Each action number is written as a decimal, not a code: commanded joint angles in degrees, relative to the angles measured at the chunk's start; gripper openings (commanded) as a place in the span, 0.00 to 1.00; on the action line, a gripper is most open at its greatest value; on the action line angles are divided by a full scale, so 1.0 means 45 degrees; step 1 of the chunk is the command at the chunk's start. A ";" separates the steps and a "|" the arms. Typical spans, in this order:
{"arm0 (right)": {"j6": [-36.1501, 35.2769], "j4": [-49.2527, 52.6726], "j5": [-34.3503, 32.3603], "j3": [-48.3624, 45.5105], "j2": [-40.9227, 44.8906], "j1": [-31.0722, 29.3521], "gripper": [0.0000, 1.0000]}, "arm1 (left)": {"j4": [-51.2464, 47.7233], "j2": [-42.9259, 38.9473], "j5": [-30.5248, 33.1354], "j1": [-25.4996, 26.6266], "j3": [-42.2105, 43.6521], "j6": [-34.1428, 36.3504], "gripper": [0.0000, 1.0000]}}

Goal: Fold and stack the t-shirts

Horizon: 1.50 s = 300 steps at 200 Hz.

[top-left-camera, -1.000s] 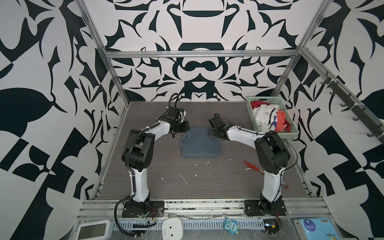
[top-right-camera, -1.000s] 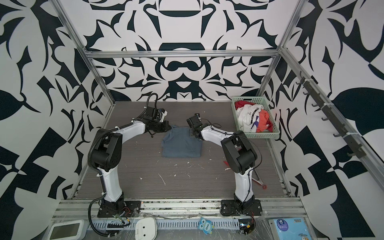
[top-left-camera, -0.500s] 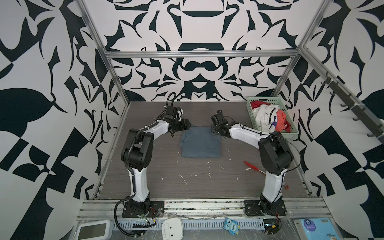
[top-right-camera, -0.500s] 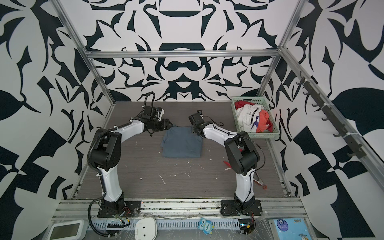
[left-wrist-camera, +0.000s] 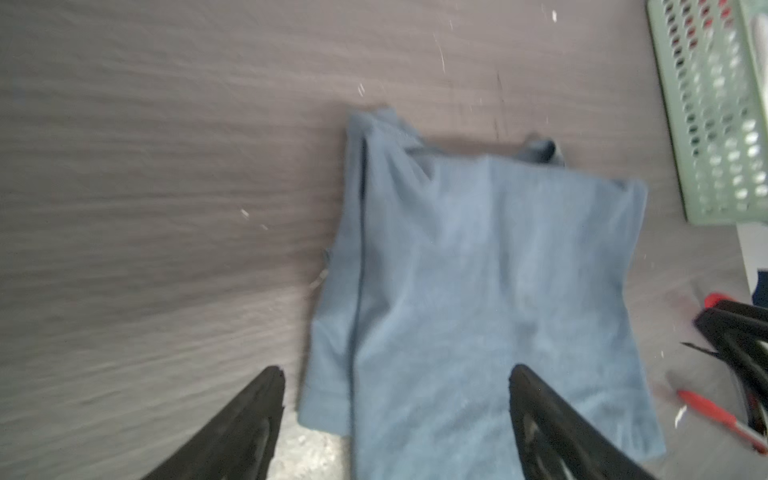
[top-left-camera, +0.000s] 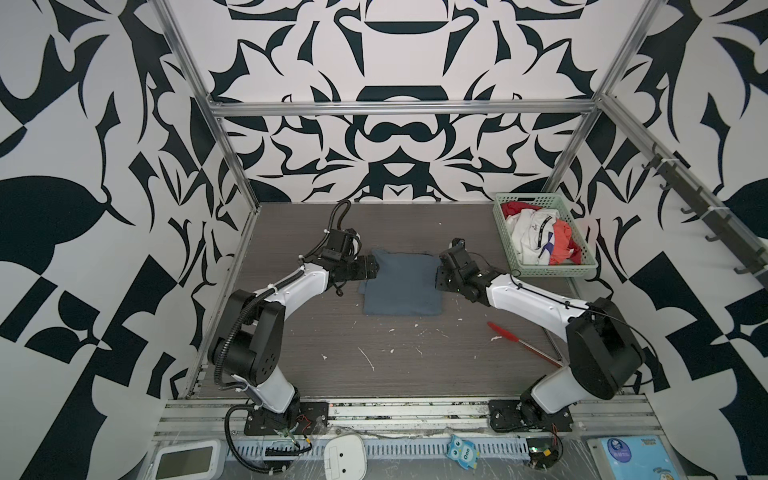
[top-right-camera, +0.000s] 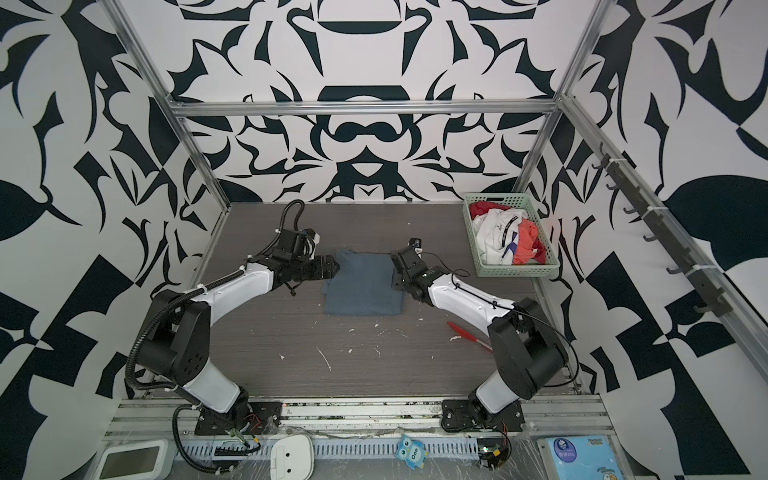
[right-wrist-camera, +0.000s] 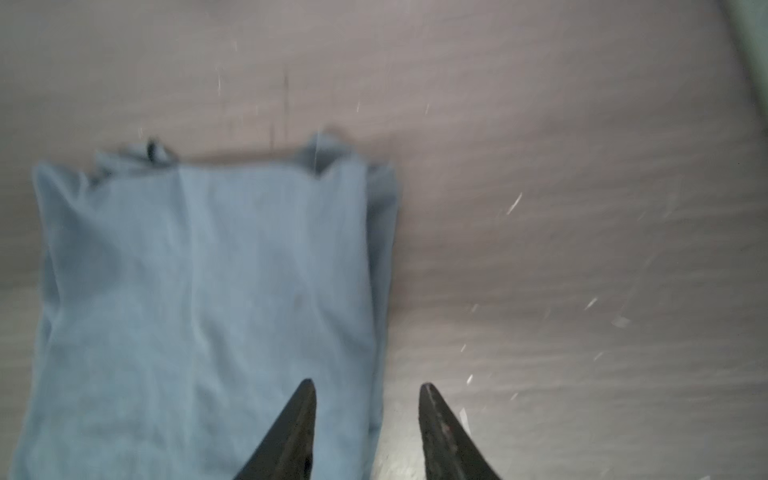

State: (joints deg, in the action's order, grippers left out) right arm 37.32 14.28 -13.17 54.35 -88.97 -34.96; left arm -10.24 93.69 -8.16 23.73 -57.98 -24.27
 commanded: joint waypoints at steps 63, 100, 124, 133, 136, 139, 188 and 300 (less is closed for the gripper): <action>0.0986 -0.1293 -0.0027 -0.0687 -0.0294 -0.0368 0.52 | 0.0597 0.1358 -0.0768 -0.0072 0.0270 -0.0724 0.82; 0.0503 -0.1118 0.0170 0.0540 -0.1324 -0.0220 0.51 | 0.0992 0.1375 -0.1271 -0.0048 0.0207 -0.1011 0.79; 0.0243 -0.0880 -0.0224 0.1250 -0.1942 -0.0135 0.52 | 0.1022 0.1371 -0.1168 -0.0062 -0.0008 -0.0839 0.79; 0.0170 -0.0869 -0.0315 0.1506 -0.2049 -0.0014 0.54 | 0.0740 0.1457 -0.1032 -0.0072 -0.0441 -0.0576 0.80; 0.0147 -0.0869 -0.0301 0.1588 -0.2073 0.0026 0.54 | 0.0631 0.1508 -0.0976 -0.0076 -0.0601 -0.0489 0.80; 0.0103 -0.0869 -0.0312 0.1679 -0.2098 0.0080 0.54 | 0.0529 0.1578 -0.0942 -0.0067 -0.0787 -0.0405 0.80; 0.0087 -0.0642 -0.0685 0.2810 -0.2661 0.0817 0.56 | -0.0318 0.3218 -0.0448 -0.0117 -0.3349 0.0208 0.81; 0.0280 -0.1079 0.0695 0.3656 -0.4488 0.1538 0.57 | -0.0642 0.5036 -0.0526 -0.0240 -0.4927 -0.0160 0.77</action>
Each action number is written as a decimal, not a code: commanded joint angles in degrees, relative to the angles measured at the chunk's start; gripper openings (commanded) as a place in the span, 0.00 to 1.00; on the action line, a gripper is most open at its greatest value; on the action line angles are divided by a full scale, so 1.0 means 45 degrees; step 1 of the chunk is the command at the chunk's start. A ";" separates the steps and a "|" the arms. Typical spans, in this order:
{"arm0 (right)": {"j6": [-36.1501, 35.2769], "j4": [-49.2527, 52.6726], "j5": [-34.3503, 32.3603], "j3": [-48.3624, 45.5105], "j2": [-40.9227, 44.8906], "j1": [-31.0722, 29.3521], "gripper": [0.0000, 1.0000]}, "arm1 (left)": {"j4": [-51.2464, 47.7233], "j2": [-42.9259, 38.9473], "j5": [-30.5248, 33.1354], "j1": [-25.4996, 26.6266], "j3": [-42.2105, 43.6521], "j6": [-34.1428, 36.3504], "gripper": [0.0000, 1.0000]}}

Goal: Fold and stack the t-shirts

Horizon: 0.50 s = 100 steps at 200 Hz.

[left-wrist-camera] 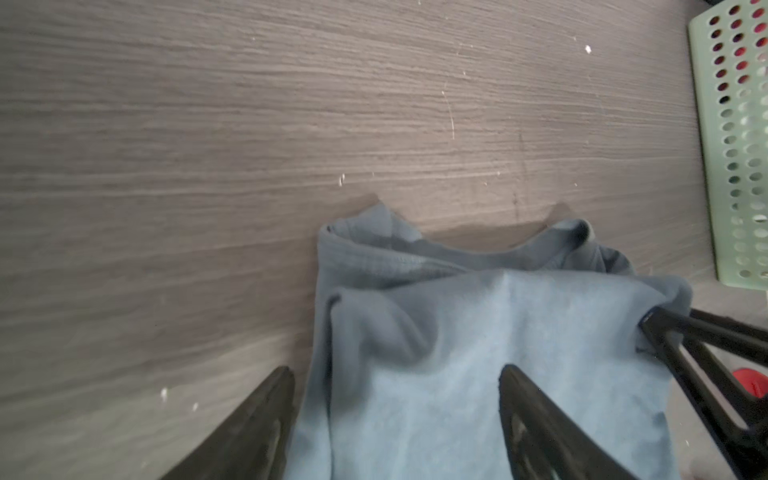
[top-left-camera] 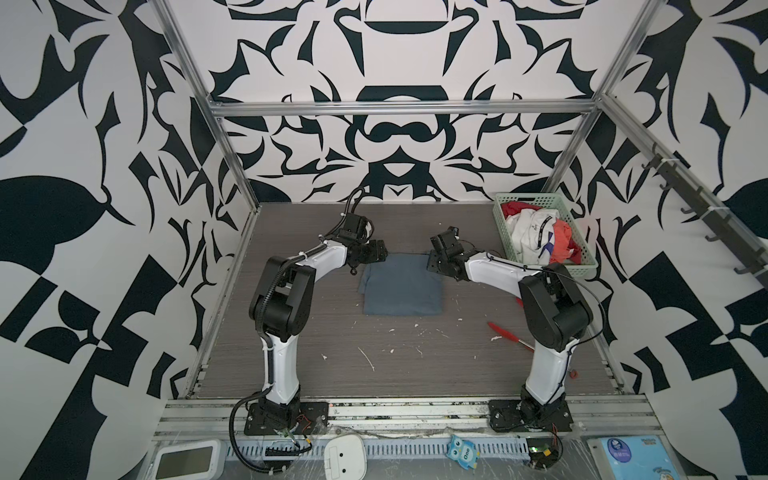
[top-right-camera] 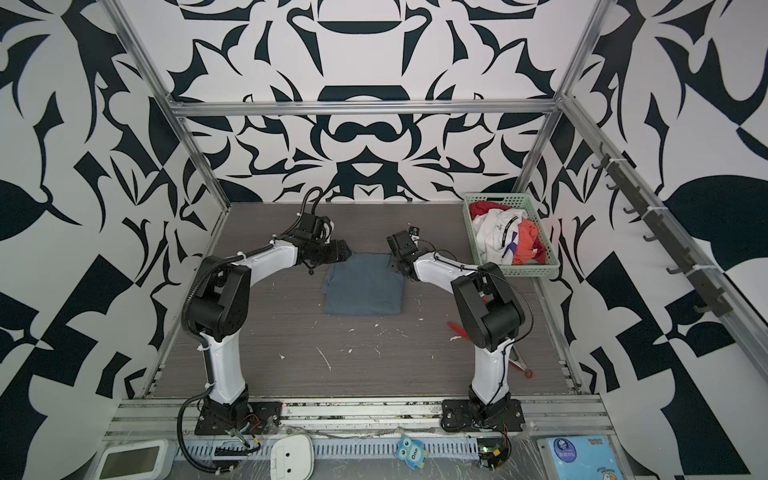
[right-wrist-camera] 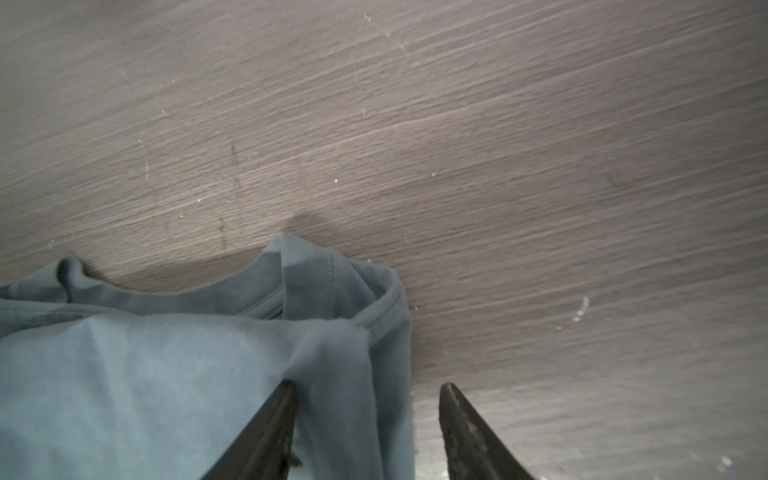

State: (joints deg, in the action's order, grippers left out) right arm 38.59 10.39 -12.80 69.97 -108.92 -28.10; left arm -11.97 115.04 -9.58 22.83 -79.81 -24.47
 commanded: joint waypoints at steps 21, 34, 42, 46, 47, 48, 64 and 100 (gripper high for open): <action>0.0000 -0.0271 0.1032 0.0595 -0.0622 0.0039 0.53 | 0.0051 0.0158 -0.0468 -0.0052 0.0192 -0.0321 0.72; -0.0067 -0.0249 0.1124 0.1003 -0.0939 0.0058 0.52 | 0.0118 0.0007 -0.0284 -0.0043 0.0319 -0.0400 0.72; -0.0125 -0.0130 0.1108 0.1315 -0.1134 0.0053 0.52 | 0.0093 -0.0102 -0.0035 -0.0046 0.0399 -0.0440 0.74; -0.0165 -0.0046 0.1113 0.1490 -0.1199 0.0055 0.52 | 0.0055 -0.0168 0.0121 -0.0035 0.0420 -0.0441 0.76; -0.0181 -0.0015 0.1109 0.1515 -0.1222 0.0054 0.51 | 0.0039 -0.0191 0.0159 -0.0044 0.0426 -0.0441 0.76; -0.0198 0.0009 0.1107 0.1557 -0.1242 0.0063 0.51 | 0.0021 -0.0192 0.0197 -0.0039 0.0428 -0.0451 0.76; -0.0304 0.0384 0.0943 0.2001 -0.1346 0.0072 0.51 | 0.0022 -0.0680 0.0433 -0.0052 0.0739 -0.0456 0.78; -0.0316 0.0834 0.0637 0.1360 -0.0359 0.0072 0.55 | 0.0567 -0.2442 0.0645 -0.0052 0.2613 -0.1273 0.82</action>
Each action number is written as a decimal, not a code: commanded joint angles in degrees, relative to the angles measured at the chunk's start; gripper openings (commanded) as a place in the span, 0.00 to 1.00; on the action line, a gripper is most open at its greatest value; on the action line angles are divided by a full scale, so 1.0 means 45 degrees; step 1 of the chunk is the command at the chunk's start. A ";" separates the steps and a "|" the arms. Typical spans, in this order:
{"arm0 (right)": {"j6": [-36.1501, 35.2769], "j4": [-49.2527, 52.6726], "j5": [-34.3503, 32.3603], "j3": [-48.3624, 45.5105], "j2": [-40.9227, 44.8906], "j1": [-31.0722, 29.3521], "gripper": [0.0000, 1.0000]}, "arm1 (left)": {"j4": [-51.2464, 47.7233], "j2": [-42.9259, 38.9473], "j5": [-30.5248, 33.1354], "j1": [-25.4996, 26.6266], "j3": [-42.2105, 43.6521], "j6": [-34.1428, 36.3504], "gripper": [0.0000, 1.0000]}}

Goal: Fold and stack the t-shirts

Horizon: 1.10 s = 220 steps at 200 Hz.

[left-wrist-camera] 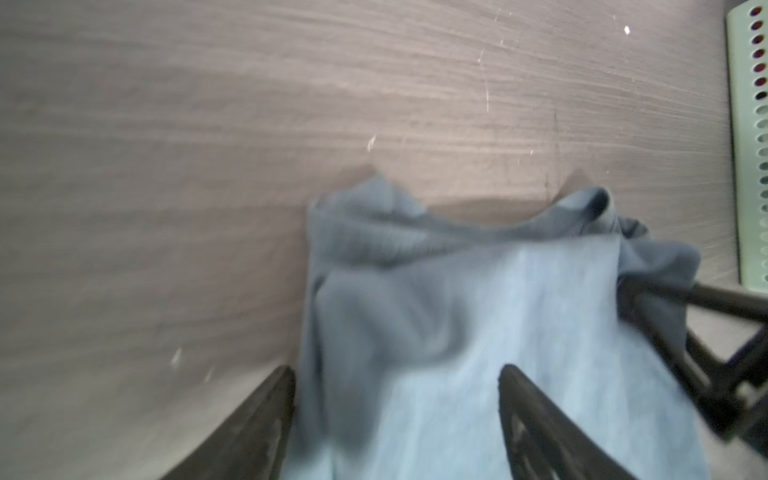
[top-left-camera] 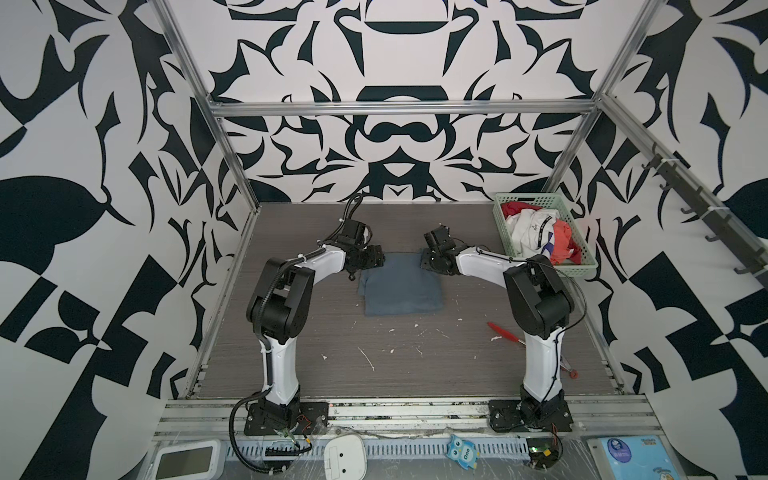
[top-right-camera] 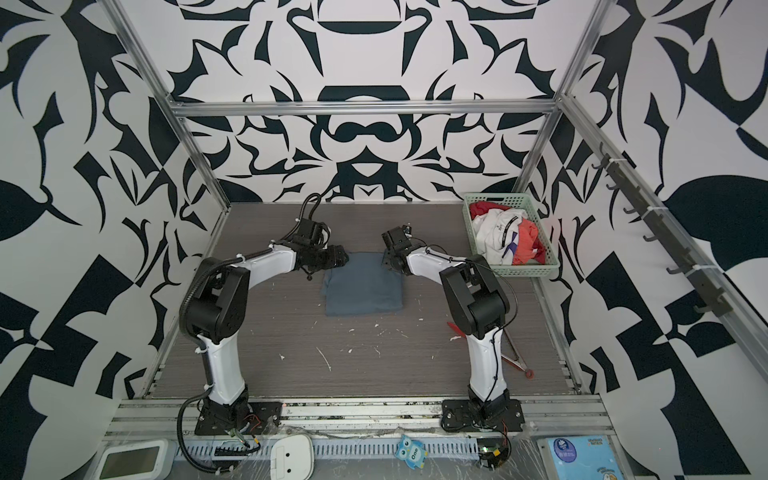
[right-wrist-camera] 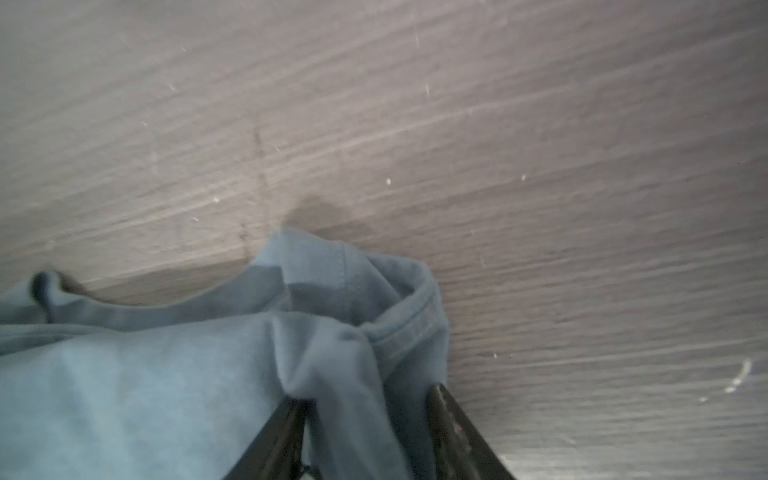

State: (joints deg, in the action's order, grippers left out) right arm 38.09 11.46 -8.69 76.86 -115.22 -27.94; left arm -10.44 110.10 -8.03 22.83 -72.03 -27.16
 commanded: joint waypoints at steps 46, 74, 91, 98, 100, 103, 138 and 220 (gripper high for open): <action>0.0314 0.0589 0.0233 -0.2806 0.2981 0.0014 0.60 | 0.0074 -0.2522 -0.0416 -0.0034 0.2654 -0.1221 0.84; 0.0819 -0.0183 0.0633 -0.4358 0.3703 -0.0221 0.56 | 0.0349 -0.2419 -0.1239 -0.0033 0.3328 -0.1350 0.90; 0.0825 -0.0240 0.0586 -0.4574 0.3533 -0.0503 0.52 | 0.0801 -0.2215 -0.1743 -0.0020 0.3516 -0.1565 0.91; 0.0828 -0.0256 0.0549 -0.4580 0.3386 -0.0643 0.51 | 0.1069 -0.2082 -0.1961 -0.0034 0.3592 -0.1718 0.91; 0.0837 -0.0261 0.0531 -0.4580 0.3346 -0.0679 0.51 | 0.1162 -0.2045 -0.2032 -0.0029 0.3606 -0.1772 0.91; 0.0834 -0.0262 0.0493 -0.4558 0.3269 -0.0718 0.50 | 0.1259 -0.1977 -0.2189 -0.0034 0.3604 -0.1818 0.91; 0.1252 -0.0600 0.0464 -0.4599 0.2480 -0.0948 0.43 | 0.2467 -0.1022 -0.3493 -0.0033 0.3775 -0.2605 0.91; 0.1375 -0.0963 0.0981 -0.4271 0.1095 -0.1034 0.35 | 0.4792 0.0277 -0.5700 0.0021 0.3839 -0.4365 0.81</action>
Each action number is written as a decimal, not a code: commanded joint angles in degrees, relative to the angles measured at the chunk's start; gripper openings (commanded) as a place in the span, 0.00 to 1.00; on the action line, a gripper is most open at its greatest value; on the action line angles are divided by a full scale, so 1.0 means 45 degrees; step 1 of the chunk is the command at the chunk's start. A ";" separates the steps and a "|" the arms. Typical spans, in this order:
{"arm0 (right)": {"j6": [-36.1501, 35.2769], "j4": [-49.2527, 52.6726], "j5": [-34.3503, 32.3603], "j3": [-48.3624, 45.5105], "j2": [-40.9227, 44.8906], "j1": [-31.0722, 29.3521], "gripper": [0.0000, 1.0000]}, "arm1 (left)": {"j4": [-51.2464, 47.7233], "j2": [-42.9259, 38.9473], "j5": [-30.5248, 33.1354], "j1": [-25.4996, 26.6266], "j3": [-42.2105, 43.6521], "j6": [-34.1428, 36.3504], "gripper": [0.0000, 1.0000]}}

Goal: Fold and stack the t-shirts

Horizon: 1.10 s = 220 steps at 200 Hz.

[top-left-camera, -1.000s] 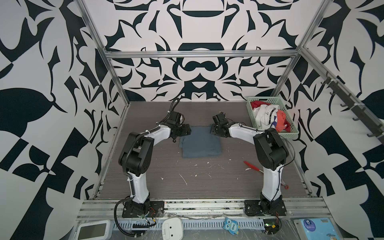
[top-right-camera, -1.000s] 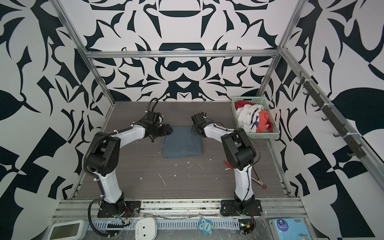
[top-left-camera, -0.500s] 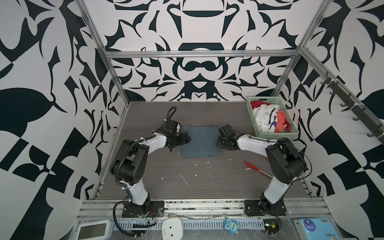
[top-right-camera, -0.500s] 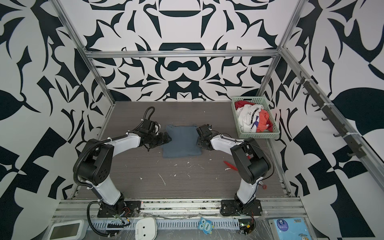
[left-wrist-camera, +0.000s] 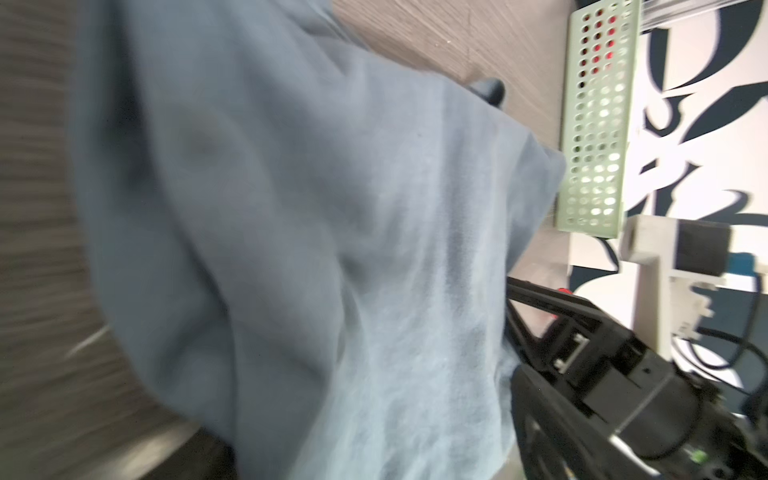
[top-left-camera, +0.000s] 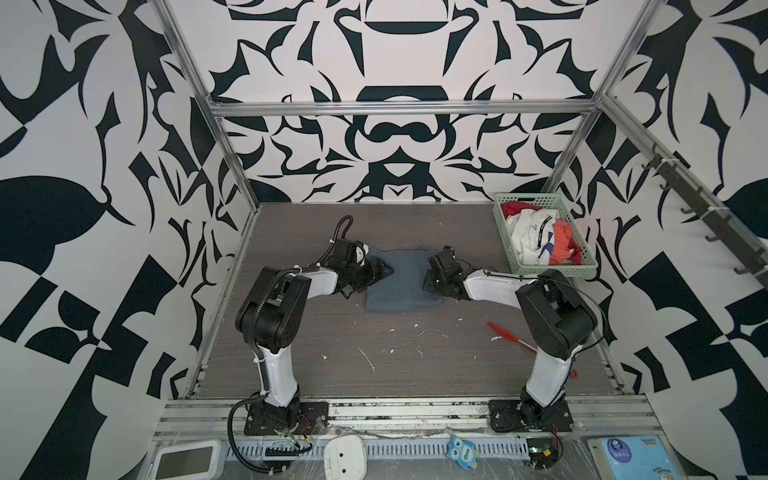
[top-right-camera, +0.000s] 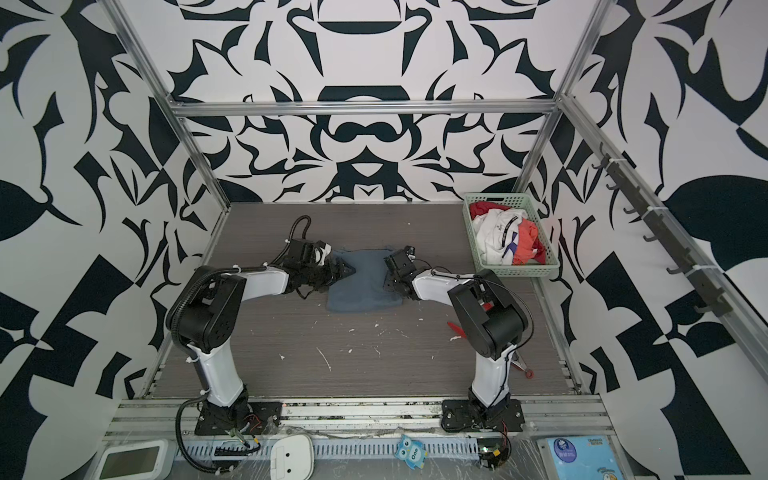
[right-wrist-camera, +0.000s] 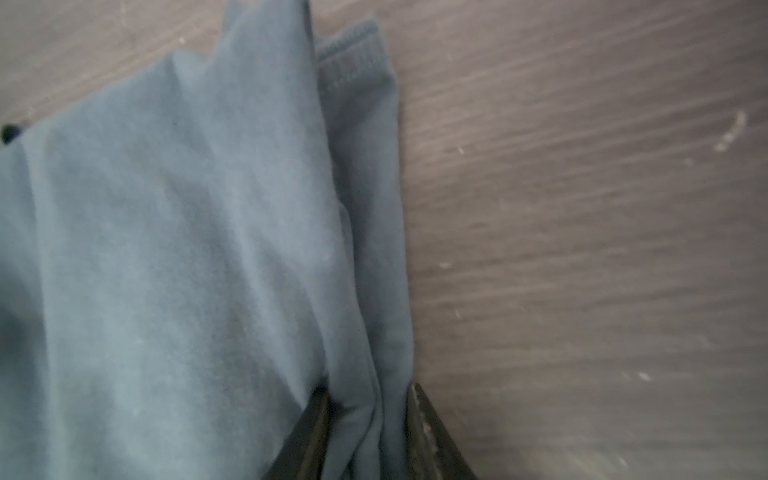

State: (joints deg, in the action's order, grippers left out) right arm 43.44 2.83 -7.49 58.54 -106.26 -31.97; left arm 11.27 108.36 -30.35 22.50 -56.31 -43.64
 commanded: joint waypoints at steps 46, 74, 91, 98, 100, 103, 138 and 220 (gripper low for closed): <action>-0.0023 0.1177 0.0596 -0.0139 -0.0736 -0.0130 0.35 | -0.0627 0.0687 0.0172 0.0129 0.0210 -0.0581 0.56; -0.0236 0.1411 0.0460 -0.0149 -0.0282 -0.0142 0.37 | -0.0959 0.0589 0.0908 0.0120 0.0134 -0.0537 0.28; -0.0587 0.1558 0.0306 -0.0028 0.0195 -0.0112 0.42 | -0.0980 0.0608 0.1096 0.0117 0.0055 -0.0508 0.15; -0.0773 0.1629 0.0263 0.0077 0.0466 -0.0087 0.44 | -0.1065 0.0625 0.1187 0.0122 0.0009 -0.0500 0.01; -0.0817 0.1649 0.0244 0.0106 0.0536 -0.0075 0.44 | -0.1099 0.0627 0.1234 0.0123 -0.0016 -0.0499 0.00; -0.0873 0.1675 0.0224 0.0160 0.0648 -0.0068 0.45 | -0.1183 0.0628 0.1282 0.0127 -0.0038 -0.0484 0.00; -0.1705 0.2230 -0.0645 0.1089 0.2378 0.0165 0.58 | -0.3287 0.0648 0.2372 0.0137 -0.1062 0.0856 0.00; -0.2525 0.3191 -0.2388 0.0643 0.6193 0.0639 0.64 | -0.9420 0.1198 0.7737 -0.1007 -0.4840 0.5220 0.00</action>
State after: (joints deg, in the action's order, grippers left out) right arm 33.80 13.98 -15.00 63.02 -81.23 -29.15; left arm -20.27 111.92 -4.25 21.67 -74.11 -27.31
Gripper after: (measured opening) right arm 0.643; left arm 0.092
